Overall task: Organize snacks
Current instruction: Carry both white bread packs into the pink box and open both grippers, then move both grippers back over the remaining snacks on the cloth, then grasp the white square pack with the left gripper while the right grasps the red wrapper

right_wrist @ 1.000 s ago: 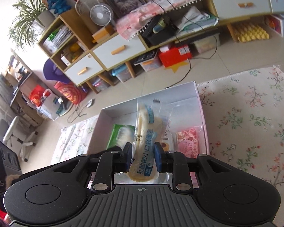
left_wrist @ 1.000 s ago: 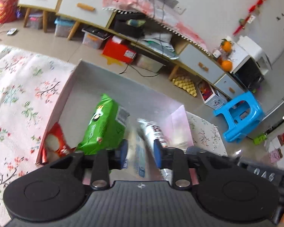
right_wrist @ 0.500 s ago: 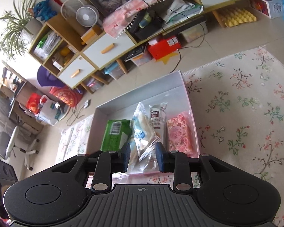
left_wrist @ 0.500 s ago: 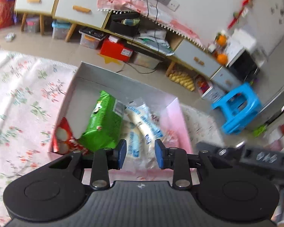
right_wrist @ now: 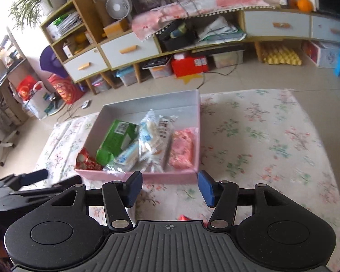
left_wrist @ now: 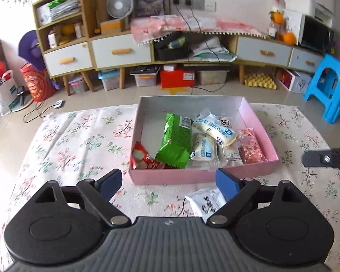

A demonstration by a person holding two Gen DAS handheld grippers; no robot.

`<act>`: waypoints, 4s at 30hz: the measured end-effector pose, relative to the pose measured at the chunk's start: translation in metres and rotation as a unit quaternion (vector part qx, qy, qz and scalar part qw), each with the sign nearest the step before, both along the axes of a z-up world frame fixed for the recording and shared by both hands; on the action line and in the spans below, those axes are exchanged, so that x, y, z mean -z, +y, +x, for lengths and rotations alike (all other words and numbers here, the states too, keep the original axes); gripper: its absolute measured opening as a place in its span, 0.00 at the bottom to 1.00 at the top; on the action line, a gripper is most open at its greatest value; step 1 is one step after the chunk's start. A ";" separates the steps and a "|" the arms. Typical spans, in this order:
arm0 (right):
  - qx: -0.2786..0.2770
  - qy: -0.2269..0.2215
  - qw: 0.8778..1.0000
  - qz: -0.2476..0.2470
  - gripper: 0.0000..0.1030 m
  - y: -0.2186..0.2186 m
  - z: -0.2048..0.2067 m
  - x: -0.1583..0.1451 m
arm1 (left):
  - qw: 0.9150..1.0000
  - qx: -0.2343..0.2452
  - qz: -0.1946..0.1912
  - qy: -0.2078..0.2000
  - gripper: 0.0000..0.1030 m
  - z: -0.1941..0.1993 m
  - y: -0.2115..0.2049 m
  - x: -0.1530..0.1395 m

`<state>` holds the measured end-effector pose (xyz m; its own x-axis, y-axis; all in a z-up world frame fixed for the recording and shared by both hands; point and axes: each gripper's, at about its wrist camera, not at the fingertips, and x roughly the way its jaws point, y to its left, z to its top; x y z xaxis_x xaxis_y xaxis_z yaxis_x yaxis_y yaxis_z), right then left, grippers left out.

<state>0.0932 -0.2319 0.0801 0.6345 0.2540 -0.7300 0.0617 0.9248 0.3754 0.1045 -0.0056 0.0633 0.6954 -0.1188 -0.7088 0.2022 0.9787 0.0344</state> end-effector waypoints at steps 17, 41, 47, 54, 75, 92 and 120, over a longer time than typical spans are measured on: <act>-0.028 -0.016 0.998 -0.058 0.79 0.011 -0.055 -0.007 | 0.999 -0.043 0.004 0.015 0.97 -0.041 0.002 0.005; -0.064 -0.008 0.990 -0.123 0.86 0.029 -0.054 0.000 | 0.999 -0.035 0.027 0.023 0.98 -0.045 -0.007 0.016; -0.068 0.011 0.984 -0.164 0.87 0.034 -0.051 0.012 | 0.999 -0.033 0.035 0.023 0.98 -0.045 -0.008 0.017; -0.064 0.026 0.982 -0.174 0.87 0.030 -0.049 0.021 | 0.998 -0.023 0.065 -0.005 0.98 -0.051 -0.014 0.015; -0.074 0.049 0.977 -0.192 0.87 0.030 -0.048 0.034 | 0.997 0.015 0.077 0.004 0.99 -0.050 -0.028 0.023; 0.047 0.129 0.991 -0.001 0.87 -0.006 -0.005 0.075 | 0.982 0.014 -0.122 0.142 0.96 0.026 -0.028 0.074; 0.054 0.080 0.995 0.032 0.35 -0.019 -0.003 0.059 | 0.983 -0.023 -0.160 0.091 0.39 0.043 0.039 0.030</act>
